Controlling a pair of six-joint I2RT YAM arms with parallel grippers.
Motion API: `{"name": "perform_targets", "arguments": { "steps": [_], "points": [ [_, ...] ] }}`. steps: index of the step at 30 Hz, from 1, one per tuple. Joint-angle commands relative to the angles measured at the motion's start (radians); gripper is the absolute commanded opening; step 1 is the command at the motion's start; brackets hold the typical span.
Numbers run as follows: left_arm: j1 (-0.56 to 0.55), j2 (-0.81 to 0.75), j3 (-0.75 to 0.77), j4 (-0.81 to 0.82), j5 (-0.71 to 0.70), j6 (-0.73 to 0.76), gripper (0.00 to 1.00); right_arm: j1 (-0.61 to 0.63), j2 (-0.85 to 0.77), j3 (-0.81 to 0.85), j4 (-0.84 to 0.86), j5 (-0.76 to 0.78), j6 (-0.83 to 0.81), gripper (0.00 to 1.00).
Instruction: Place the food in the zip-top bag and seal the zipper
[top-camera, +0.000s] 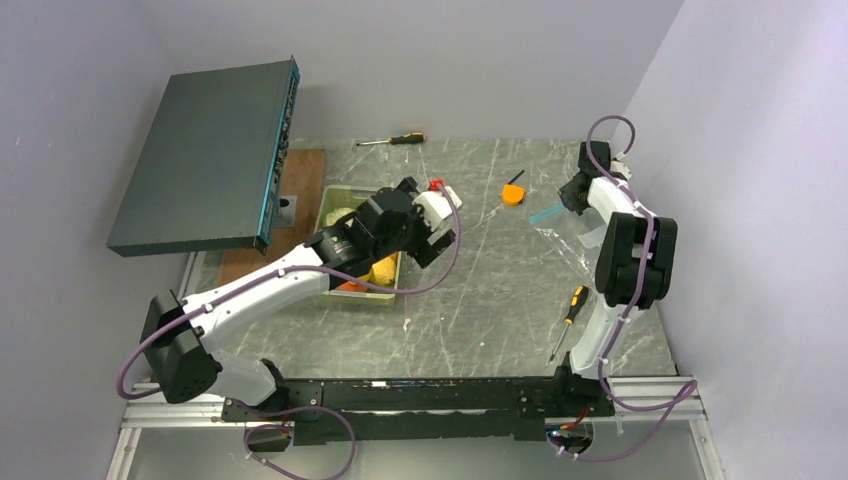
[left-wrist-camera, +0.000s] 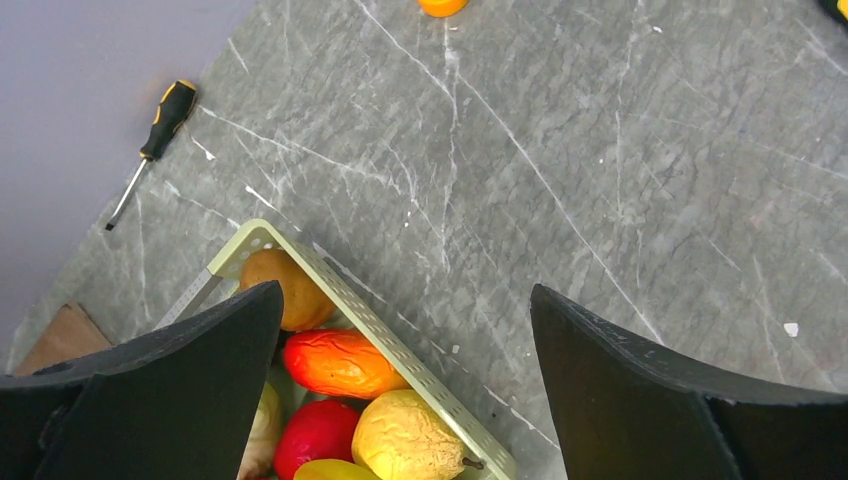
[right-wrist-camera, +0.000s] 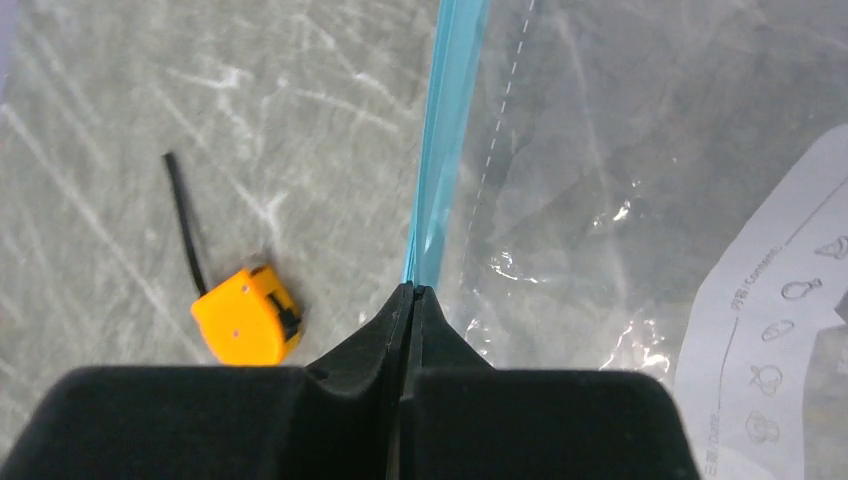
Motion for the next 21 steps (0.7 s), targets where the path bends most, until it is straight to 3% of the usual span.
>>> {"name": "perform_targets", "arguments": {
  "steps": [1, 12, 21],
  "points": [
    [0.065, -0.041, 0.062, 0.004, 0.11, -0.095, 1.0, 0.053, -0.131, -0.051, 0.02, -0.022, 0.013, 0.0],
    [0.121, 0.019, 0.129, -0.06, 0.246, -0.224, 1.0, 0.371, -0.39, -0.287, 0.083, 0.042, -0.055, 0.0],
    [0.14, 0.101, 0.154, -0.06, 0.373, -0.362, 0.93, 0.476, -0.652, -0.509, 0.283, -0.278, -0.188, 0.0]
  ]
}}
